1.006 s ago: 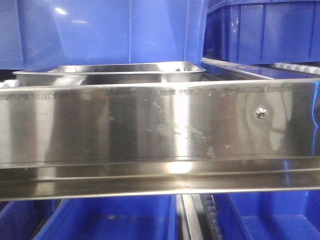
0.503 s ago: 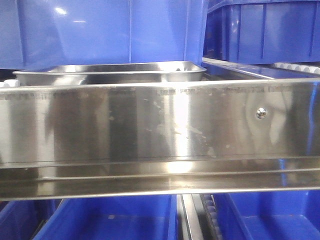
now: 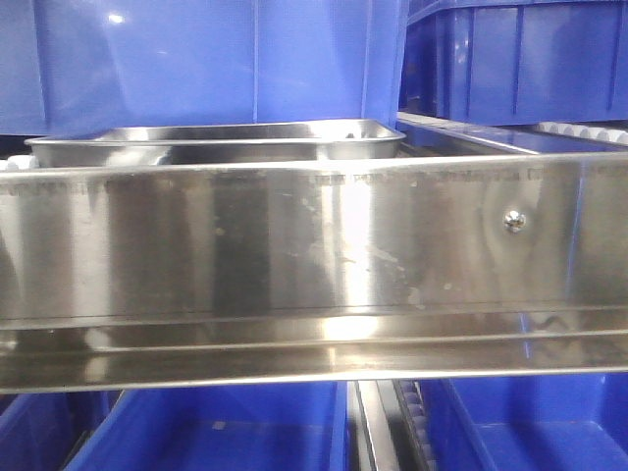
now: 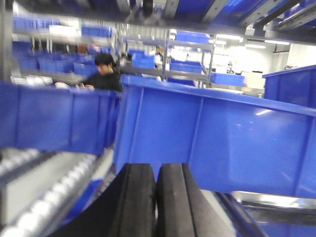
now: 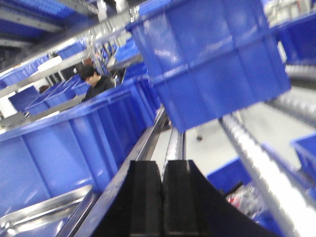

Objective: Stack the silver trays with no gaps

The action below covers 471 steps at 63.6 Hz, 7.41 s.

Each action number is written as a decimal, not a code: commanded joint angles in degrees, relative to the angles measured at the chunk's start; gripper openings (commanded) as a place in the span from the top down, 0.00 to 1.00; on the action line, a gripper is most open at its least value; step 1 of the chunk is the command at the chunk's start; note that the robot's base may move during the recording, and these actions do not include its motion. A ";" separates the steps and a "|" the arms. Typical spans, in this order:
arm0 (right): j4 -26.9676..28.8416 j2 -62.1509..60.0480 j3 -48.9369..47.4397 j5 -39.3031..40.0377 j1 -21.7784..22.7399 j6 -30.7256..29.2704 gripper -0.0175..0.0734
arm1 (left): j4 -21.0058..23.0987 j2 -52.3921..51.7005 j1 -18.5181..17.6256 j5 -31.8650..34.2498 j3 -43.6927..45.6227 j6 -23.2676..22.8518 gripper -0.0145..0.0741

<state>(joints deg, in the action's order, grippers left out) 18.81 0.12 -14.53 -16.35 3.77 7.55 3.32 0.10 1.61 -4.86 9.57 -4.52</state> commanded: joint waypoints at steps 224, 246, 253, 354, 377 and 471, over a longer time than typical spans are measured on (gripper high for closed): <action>-33.09 96.82 -71.72 -39.31 -40.34 25.28 0.51 | -7.18 79.01 -23.49 -30.74 54.72 -7.67 0.43; -32.20 98.22 -71.72 -38.42 -39.43 26.99 0.51 | -4.00 81.91 -23.49 -30.74 54.72 -7.67 0.43; -32.20 99.11 -71.72 -37.59 -39.29 26.99 0.51 | -4.10 83.96 -23.49 -30.58 54.72 -7.67 0.43; -28.65 103.64 -71.72 -39.82 -38.21 26.99 0.89 | -0.50 87.97 -21.19 -31.66 54.72 -7.77 0.86; -31.18 96.58 -71.72 -36.59 -38.75 26.99 0.89 | -1.36 78.65 -21.31 -29.64 54.72 -9.63 0.86; -57.86 91.18 -86.02 -32.51 -48.98 38.03 0.89 | -10.44 69.09 -21.31 -20.87 66.66 -12.68 0.86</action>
<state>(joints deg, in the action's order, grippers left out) -37.52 92.06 -100.07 -55.28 -44.73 46.34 -8.73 69.84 -19.08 -30.21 75.43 -17.26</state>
